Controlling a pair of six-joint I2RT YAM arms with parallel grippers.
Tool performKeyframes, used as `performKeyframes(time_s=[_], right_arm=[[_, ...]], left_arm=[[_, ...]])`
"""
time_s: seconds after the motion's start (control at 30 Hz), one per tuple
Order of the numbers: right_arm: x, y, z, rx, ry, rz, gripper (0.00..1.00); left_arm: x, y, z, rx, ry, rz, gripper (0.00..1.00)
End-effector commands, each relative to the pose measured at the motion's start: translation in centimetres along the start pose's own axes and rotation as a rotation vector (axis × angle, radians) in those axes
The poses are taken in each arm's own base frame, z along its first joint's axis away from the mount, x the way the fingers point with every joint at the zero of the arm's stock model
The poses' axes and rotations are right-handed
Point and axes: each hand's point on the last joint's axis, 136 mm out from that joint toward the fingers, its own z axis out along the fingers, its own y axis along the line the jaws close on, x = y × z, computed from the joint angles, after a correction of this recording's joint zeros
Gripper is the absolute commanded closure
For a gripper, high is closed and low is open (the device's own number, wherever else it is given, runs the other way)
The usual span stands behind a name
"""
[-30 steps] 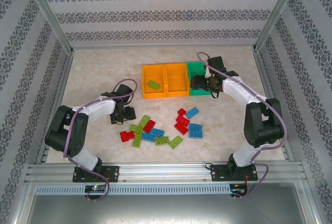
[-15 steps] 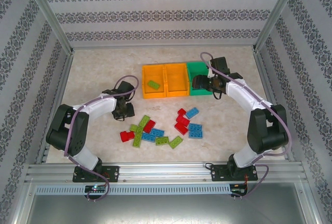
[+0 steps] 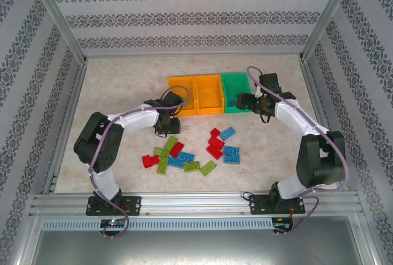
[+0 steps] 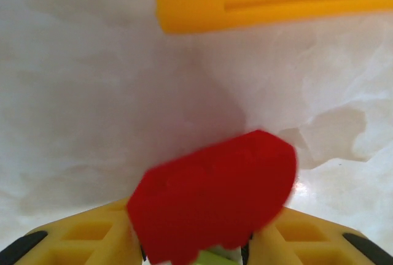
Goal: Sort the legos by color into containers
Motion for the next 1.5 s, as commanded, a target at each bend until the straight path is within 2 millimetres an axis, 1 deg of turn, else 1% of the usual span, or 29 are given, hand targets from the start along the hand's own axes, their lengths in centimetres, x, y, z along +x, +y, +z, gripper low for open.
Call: performKeyframes(time_s=[0.0,0.1,0.17,0.23,0.3,0.37,0.43,0.6,0.83,1.0,1.2,1.27,1.37,1.47], right_arm=[[0.2,-0.5,-0.8,0.012,-0.006,-0.006,0.13],[0.2,-0.5,-0.8,0.004,-0.003,-0.002,0.13],[0.3,-0.4,-0.8,0.001,-0.002,0.001,0.13],[0.3,-0.4,-0.9,0.002,-0.004,0.000,0.13],[0.4,-0.6,-1.0,0.006,-0.003,-0.001,0.13],[0.5,-0.6,-0.9,0.010,-0.001,-0.001,0.13],[0.6,-0.7,-0.8,0.012,0.000,0.004,0.13],[0.4,-0.5,-0.8,0.001,-0.004,0.017,0.13],[0.2,-0.6,-1.2,0.010,-0.007,0.010,0.13],[0.2,-0.5,-1.3,0.008,-0.007,0.022,0.13],[0.2,-0.6,-1.5,0.015,-0.010,0.022,0.12],[0.2,-0.6,-1.7,0.015,-0.012,0.019,0.12],[0.5,-0.7,-1.7,0.015,-0.007,0.016,0.12],[1.1,-0.8,-2.0,0.013,-0.005,0.005,0.13]], left_arm=[[0.2,-1.9,0.4,0.054,0.015,0.025,0.56],[0.4,-2.3,0.8,0.061,0.024,0.017,0.55],[0.3,-2.2,0.6,0.056,0.017,0.018,0.53],[0.1,-1.9,-0.2,0.045,-0.004,0.034,0.49],[-0.2,-1.4,-1.3,0.016,-0.027,0.071,0.41],[-0.6,-0.8,-2.2,-0.020,-0.041,0.116,0.37],[-0.8,-0.6,-2.6,-0.040,-0.041,0.159,0.34],[-1.2,-0.6,-1.9,-0.062,-0.034,0.222,0.34],[-1.3,-0.1,-1.3,-0.089,-0.023,0.404,0.37],[-1.1,-0.5,-0.5,-0.074,-0.006,0.473,0.43],[-1.2,-1.0,0.3,-0.049,0.007,0.505,0.55],[-1.4,-1.3,0.3,-0.038,-0.002,0.492,0.62],[-1.5,-2.1,-0.2,0.004,-0.013,0.468,0.71],[-1.8,-3.1,-1.5,0.050,-0.041,0.449,0.80]])
